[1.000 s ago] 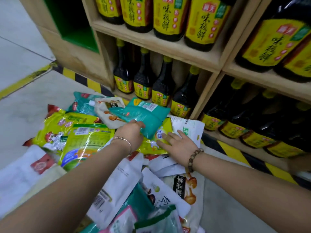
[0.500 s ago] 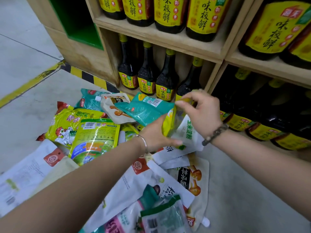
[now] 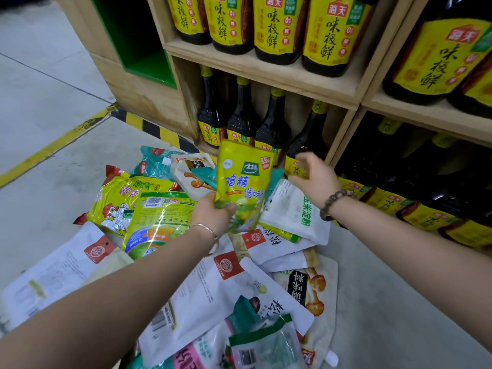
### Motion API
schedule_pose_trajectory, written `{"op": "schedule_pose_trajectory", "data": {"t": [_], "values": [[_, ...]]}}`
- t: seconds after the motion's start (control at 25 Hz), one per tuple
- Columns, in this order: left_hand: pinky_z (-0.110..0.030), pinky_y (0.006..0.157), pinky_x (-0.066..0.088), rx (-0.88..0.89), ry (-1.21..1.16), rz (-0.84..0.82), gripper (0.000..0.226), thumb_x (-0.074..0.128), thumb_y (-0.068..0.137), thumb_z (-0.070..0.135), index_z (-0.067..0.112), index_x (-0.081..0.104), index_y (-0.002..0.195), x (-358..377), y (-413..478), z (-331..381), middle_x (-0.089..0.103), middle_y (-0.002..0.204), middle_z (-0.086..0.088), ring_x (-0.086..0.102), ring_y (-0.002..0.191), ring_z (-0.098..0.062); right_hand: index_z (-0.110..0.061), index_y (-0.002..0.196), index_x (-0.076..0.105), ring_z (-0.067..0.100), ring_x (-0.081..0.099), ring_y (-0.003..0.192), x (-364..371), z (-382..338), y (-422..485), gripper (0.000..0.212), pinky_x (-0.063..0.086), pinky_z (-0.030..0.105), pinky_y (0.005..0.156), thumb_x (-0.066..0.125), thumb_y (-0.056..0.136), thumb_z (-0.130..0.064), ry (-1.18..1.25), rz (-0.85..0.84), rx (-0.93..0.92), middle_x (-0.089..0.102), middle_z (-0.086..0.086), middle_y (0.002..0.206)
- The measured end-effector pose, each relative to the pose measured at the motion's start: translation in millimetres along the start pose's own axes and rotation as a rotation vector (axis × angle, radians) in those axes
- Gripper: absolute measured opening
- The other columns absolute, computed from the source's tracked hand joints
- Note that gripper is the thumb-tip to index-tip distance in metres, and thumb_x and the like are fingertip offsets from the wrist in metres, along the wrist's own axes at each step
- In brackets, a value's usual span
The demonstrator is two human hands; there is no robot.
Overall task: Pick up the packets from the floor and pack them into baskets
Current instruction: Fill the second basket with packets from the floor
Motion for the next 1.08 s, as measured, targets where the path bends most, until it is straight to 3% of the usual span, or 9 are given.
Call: {"op": "schedule_pose_trajectory", "data": {"t": [0.08,0.2,0.28,0.4,0.48,0.6,0.76,0.96,1.08], "values": [[-0.044,0.094,0.048,-0.039,-0.011,0.026,0.042,0.066,0.085,0.017,0.006,0.053,0.123,-14.2,2.0,-7.0,0.064,0.106,-0.009,0.061,0.103,-0.031,-0.013,0.141,0.034,0.029,0.044,0.127,19.7,21.9,12.1,0.065,0.040,0.037,0.102,0.066,0.086,-0.029,-0.291,-0.220,0.101,0.038,0.014,0.144],[-0.040,0.086,0.052,-0.109,-0.095,0.042,0.068,0.068,0.084,0.016,0.003,0.034,0.141,-27.6,1.8,-17.3,0.061,0.117,-0.015,0.063,0.094,-0.029,-0.015,0.142,0.031,0.031,0.041,0.128,42.8,28.8,31.6,0.069,0.040,0.039,0.102,0.065,0.086,-0.036,-0.455,-0.323,0.082,0.037,0.015,0.143],[-0.031,0.072,0.051,-0.131,-0.138,0.021,0.070,0.067,0.085,0.013,0.001,0.030,0.143,-29.2,-0.4,-23.3,0.061,0.110,-0.013,0.062,0.079,-0.020,-0.016,0.142,0.030,0.031,0.042,0.127,52.8,29.9,40.2,0.073,0.042,0.041,0.100,0.063,0.084,-0.045,-0.513,-0.362,0.095,0.038,0.014,0.141],[-0.032,0.083,0.047,-0.151,-0.147,0.019,0.073,0.068,0.084,0.016,0.001,0.029,0.144,-31.6,-1.2,-30.0,0.061,0.111,-0.012,0.060,0.080,-0.019,-0.013,0.140,0.030,0.030,0.048,0.121,59.1,37.2,42.2,0.084,0.044,0.039,0.095,0.061,0.078,-0.061,-0.566,-0.410,0.191,0.045,0.012,0.137],[-0.029,0.080,0.042,-0.146,-0.175,0.006,0.072,0.068,0.085,0.017,0.002,0.029,0.144,-30.0,-2.5,-30.7,0.059,0.102,-0.009,0.057,0.072,-0.015,-0.008,0.139,0.029,0.030,0.051,0.118,57.2,39.6,43.1,0.095,0.046,0.037,0.092,0.062,0.073,-0.068,-0.541,-0.424,0.256,0.048,0.012,0.134],[-0.028,0.077,0.041,-0.176,-0.216,-0.032,0.071,0.068,0.085,0.015,0.002,0.030,0.143,-24.6,-0.7,-34.8,0.058,0.120,-0.016,0.057,0.087,-0.023,-0.008,0.148,0.018,0.029,0.042,0.129,55.2,45.1,37.3,0.112,0.042,0.034,0.101,0.063,0.067,-0.073,-0.499,-0.536,0.359,0.035,0.012,0.147],[-0.040,0.089,0.048,-0.207,-0.259,-0.065,0.083,0.079,0.061,0.023,-0.003,0.046,0.132,-20.7,6.0,-28.9,0.063,0.116,-0.020,0.062,0.103,-0.036,-0.006,0.149,0.017,0.026,0.027,0.140,52.1,52.1,12.1,0.091,0.028,0.033,0.109,0.057,0.084,-0.056,-0.137,-0.601,0.571,0.018,0.012,0.156],[-0.032,0.071,0.050,-0.208,-0.267,-0.096,0.042,0.072,0.077,0.008,-0.004,0.059,0.115,-14.5,12.0,-24.9,0.068,0.091,-0.013,0.063,0.077,-0.027,-0.001,0.144,0.031,0.027,0.040,0.132,55.9,57.2,12.1,0.080,0.038,0.031,0.102,0.068,0.083,-0.039,0.047,-0.440,0.627,0.034,0.014,0.149],[-0.035,0.072,0.052,-0.192,-0.320,-0.130,0.047,0.073,0.077,0.008,-0.003,0.057,0.120,-9.2,10.5,-19.4,0.068,0.096,-0.012,0.064,0.082,-0.027,0.000,0.130,0.051,0.029,0.053,0.118,56.0,62.5,8.1,0.055,0.044,0.034,0.098,0.068,0.085,-0.026,0.150,-0.330,0.554,0.054,0.013,0.131]]}}
Point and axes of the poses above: each hand's wrist, its own y-axis towards the middle knuckle, its own x-axis out of the palm, z = x × y, the point moved 2 cm from there along y, towards the middle knuckle
